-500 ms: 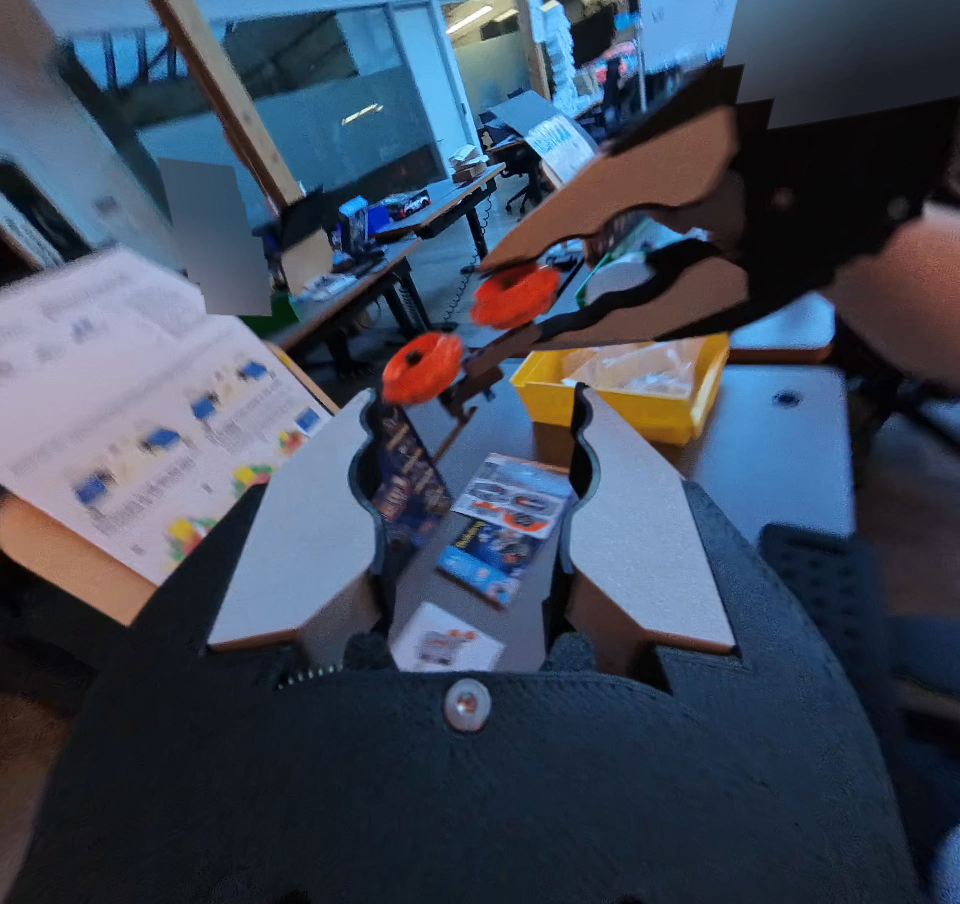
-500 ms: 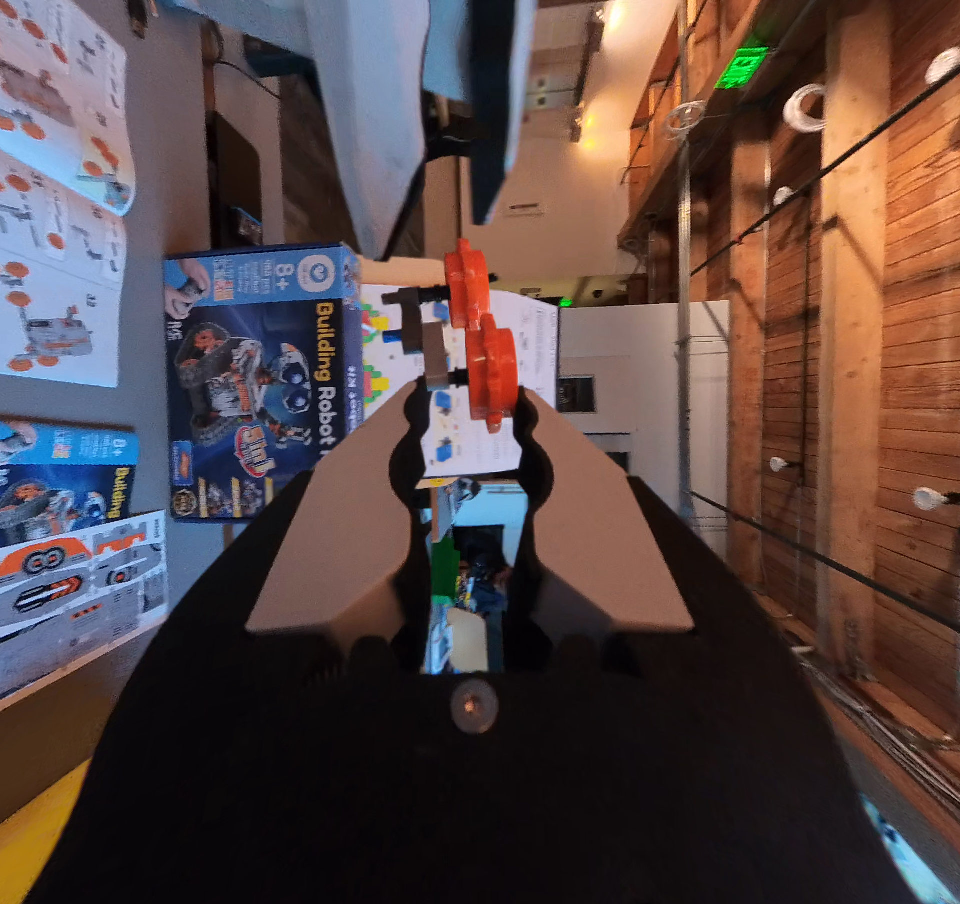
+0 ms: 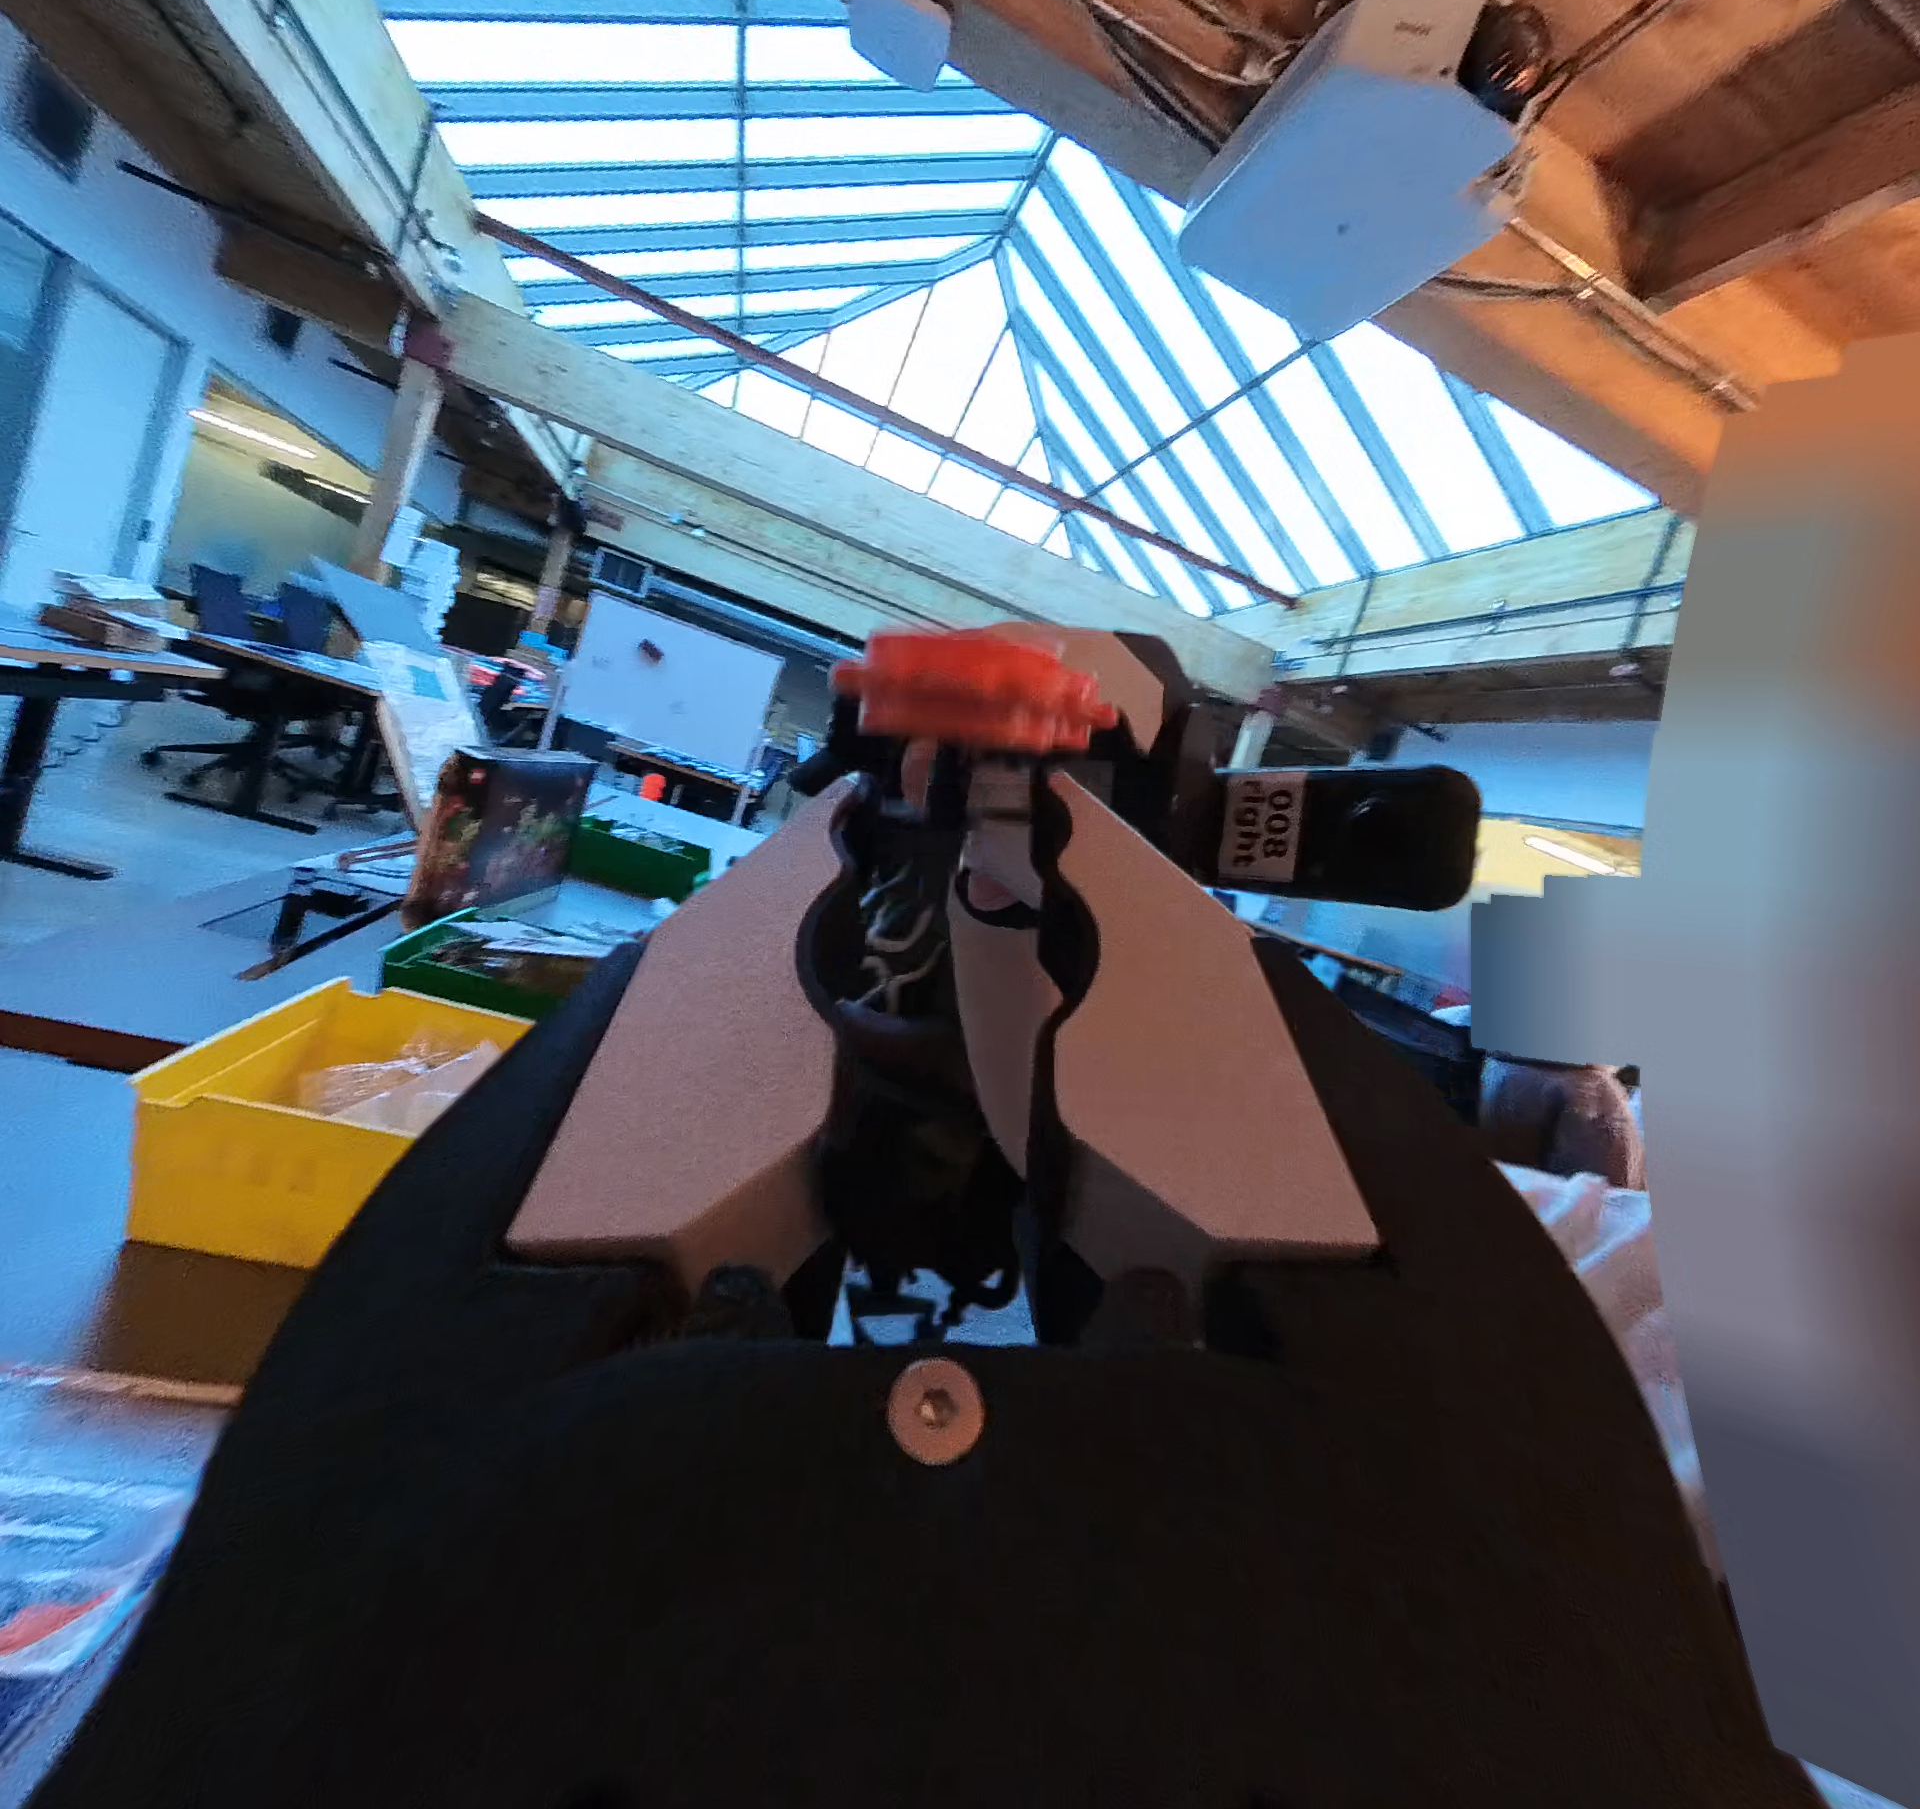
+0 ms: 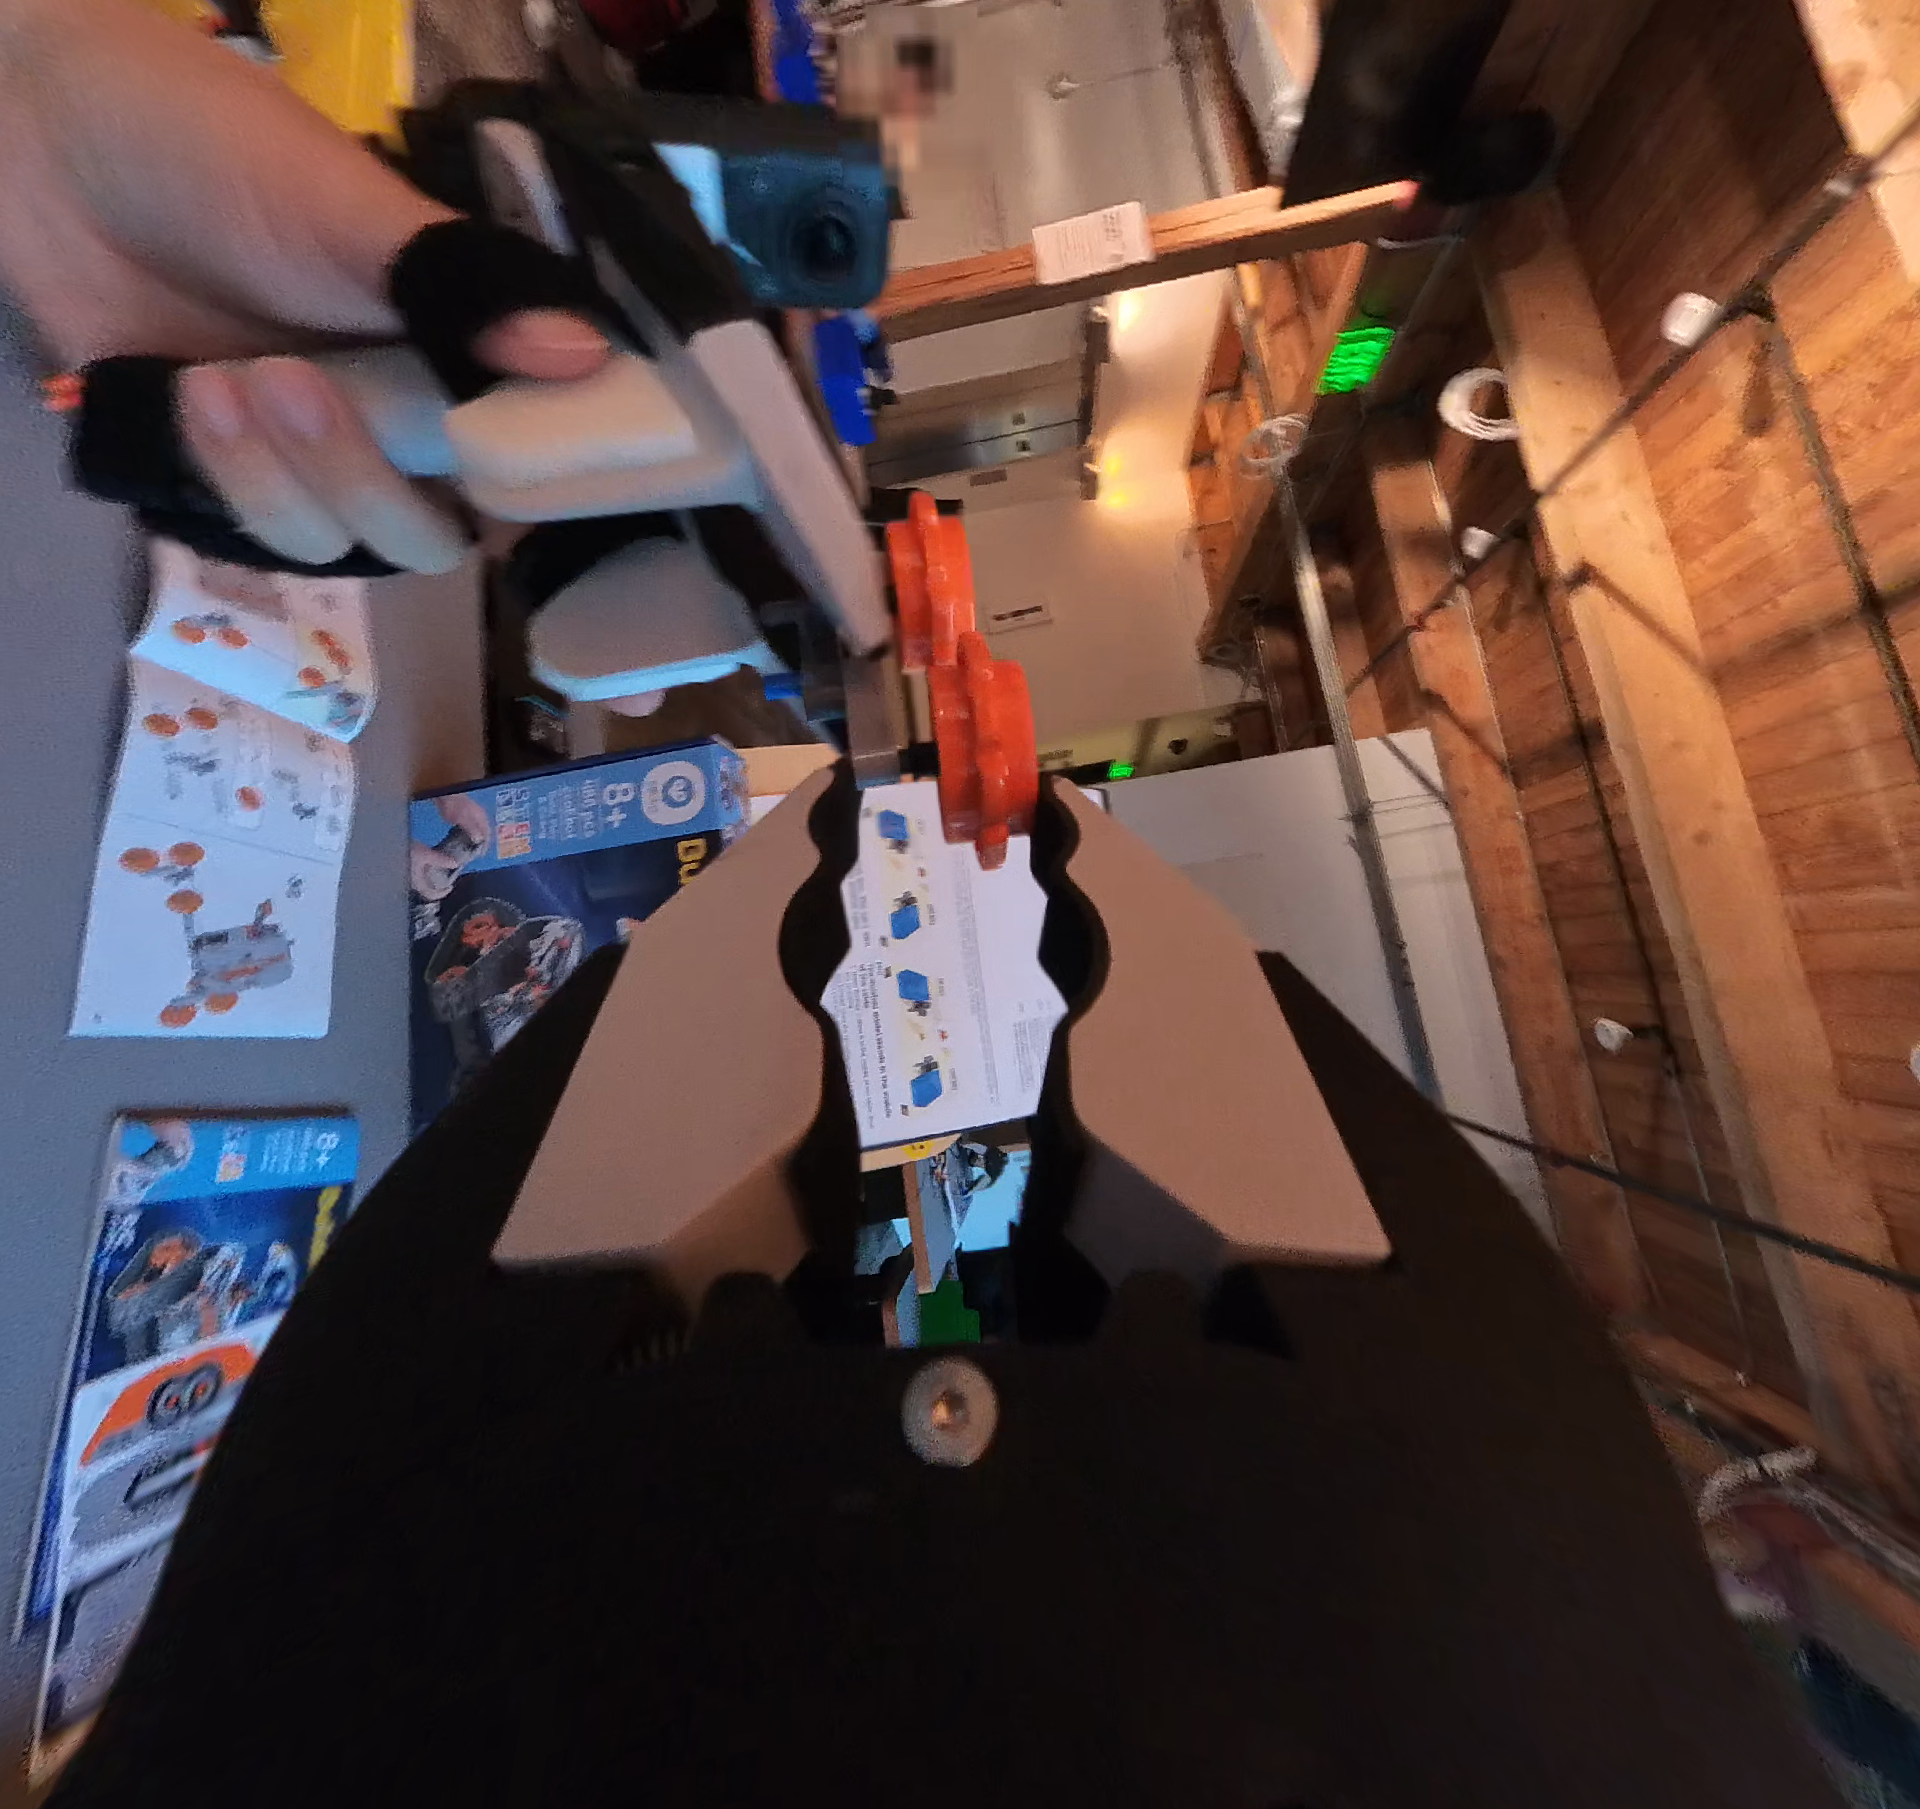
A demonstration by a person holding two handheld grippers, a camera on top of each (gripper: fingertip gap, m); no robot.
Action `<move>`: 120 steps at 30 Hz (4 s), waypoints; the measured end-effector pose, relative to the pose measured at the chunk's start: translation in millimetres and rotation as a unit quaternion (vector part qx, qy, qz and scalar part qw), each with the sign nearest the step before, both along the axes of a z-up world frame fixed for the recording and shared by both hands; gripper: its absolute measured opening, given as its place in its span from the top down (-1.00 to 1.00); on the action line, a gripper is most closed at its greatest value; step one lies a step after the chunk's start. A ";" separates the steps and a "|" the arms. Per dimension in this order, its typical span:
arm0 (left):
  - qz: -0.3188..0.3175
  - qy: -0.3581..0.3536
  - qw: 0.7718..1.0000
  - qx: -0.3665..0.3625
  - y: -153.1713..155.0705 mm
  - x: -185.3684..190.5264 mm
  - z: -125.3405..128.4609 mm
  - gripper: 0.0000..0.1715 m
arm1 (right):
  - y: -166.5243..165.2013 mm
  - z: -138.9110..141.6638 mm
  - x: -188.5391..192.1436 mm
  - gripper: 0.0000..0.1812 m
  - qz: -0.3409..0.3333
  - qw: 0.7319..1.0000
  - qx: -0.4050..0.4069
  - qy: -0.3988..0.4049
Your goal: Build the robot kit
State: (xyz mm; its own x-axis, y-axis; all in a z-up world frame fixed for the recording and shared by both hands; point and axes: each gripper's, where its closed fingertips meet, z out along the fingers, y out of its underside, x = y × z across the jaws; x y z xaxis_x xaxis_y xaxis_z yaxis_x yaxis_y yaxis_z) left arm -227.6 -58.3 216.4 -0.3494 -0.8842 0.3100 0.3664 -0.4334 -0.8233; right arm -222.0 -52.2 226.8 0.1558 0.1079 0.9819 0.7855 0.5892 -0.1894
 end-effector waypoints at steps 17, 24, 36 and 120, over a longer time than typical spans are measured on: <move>-0.007 -0.040 0.996 -0.077 -4.2 -14.1 -63.0 0.81 | 8.5 -63.3 -35.7 0.63 0.028 0.994 0.029 0.103; 0.031 0.041 0.994 -0.093 2.1 -21.5 -111.8 0.82 | 16.3 -109.4 -45.6 0.59 0.045 0.989 -0.062 0.128; 0.010 0.116 0.970 -0.214 11.2 -30.1 -192.4 0.83 | 26.2 -191.2 -56.5 0.60 0.028 0.984 -0.133 0.117; 0.048 0.476 0.849 -0.222 18.7 -18.8 -380.1 0.89 | 8.2 -366.8 -30.0 0.56 0.084 0.808 -0.560 0.163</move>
